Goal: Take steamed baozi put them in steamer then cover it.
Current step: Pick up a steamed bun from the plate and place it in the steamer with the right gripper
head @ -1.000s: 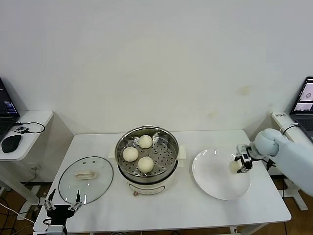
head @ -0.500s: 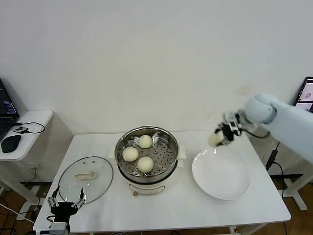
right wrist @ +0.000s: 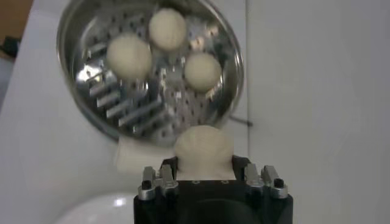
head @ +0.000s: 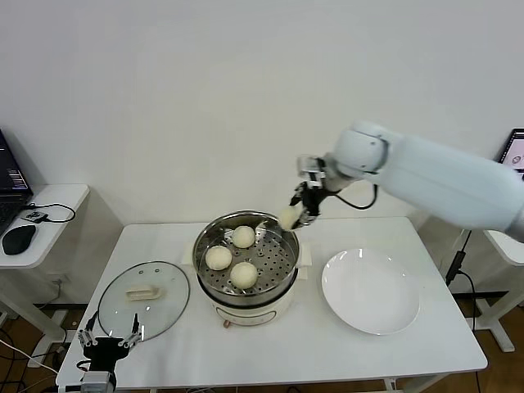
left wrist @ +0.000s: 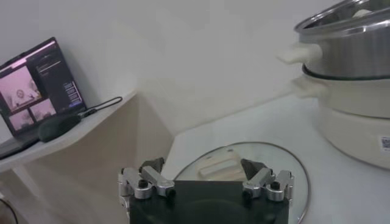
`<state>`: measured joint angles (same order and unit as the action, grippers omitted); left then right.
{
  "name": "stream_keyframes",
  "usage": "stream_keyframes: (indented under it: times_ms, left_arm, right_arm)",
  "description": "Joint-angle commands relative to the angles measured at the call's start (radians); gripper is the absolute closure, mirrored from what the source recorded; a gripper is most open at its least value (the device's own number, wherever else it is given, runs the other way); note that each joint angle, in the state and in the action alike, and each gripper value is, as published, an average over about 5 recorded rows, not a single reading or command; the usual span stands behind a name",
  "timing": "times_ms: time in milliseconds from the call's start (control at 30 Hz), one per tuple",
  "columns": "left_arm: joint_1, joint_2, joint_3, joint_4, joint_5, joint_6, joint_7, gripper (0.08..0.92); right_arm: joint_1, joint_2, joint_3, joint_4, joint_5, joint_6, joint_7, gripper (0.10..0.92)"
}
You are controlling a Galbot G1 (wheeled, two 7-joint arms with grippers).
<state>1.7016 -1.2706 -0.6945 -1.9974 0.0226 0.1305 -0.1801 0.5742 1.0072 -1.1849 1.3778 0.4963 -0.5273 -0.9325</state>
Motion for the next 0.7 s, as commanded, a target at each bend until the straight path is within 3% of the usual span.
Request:
stream_keyframes:
  times_ms: [33, 700]
  left_arm:
    - [0.001, -0.002, -0.010, 0.000, -0.002, 0.001, 0.000, 0.177]
    - [-0.005, -0.001, -0.010, 0.016, -0.003, -0.001, 0.000, 0.177]
  right_arm:
    - [-0.045, 0.184, -0.043, -0.088, 0.073, -0.061, 0.036, 0.449]
    - [-0.156, 0.209, -0.045, -0.177, -0.128, -0.014, -0.001, 0.448]
